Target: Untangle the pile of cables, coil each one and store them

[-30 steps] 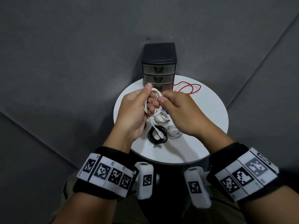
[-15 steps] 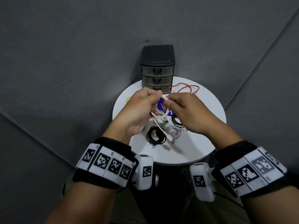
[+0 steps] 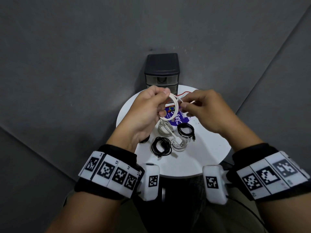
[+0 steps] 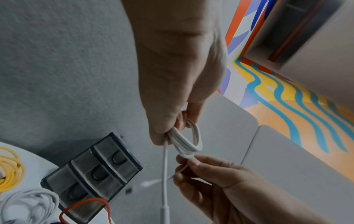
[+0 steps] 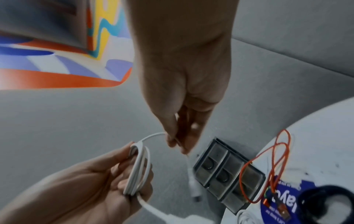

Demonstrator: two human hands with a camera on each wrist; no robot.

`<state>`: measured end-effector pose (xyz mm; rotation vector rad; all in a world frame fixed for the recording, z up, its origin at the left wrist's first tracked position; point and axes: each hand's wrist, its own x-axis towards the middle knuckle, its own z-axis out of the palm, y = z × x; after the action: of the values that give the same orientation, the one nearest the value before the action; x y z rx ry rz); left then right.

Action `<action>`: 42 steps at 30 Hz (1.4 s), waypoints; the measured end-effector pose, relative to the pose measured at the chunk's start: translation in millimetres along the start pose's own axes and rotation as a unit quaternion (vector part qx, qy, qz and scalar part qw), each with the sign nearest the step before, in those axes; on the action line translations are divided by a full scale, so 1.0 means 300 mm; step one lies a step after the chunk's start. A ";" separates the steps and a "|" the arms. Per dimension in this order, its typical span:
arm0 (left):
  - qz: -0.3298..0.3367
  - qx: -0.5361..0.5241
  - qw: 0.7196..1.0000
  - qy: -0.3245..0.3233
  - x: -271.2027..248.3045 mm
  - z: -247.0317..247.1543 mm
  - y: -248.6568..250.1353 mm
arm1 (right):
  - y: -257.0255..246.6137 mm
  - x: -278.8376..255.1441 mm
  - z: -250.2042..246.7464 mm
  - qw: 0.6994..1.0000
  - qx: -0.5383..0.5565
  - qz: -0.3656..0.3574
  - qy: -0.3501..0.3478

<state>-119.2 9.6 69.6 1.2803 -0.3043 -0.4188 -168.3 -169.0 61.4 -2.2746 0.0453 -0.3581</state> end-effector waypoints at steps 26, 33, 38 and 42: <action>0.044 0.070 0.996 0.031 -0.007 0.025 -0.041 | -0.010 0.016 0.069 0.961 0.252 0.041 0.104; 0.054 0.054 0.994 0.077 -0.001 0.015 -0.045 | -0.026 -0.017 0.107 0.965 0.257 0.028 0.050; 0.051 0.049 0.994 0.089 -0.001 0.007 -0.053 | -0.037 -0.030 0.158 0.976 0.211 -0.020 0.051; 0.054 0.046 0.994 0.086 0.002 -0.006 -0.053 | -0.049 -0.023 0.179 0.977 0.211 -0.022 0.025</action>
<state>-120.1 7.3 53.7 1.3730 -0.2473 -0.2028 -161.6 -118.8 36.8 -1.8476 -0.0521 -0.4054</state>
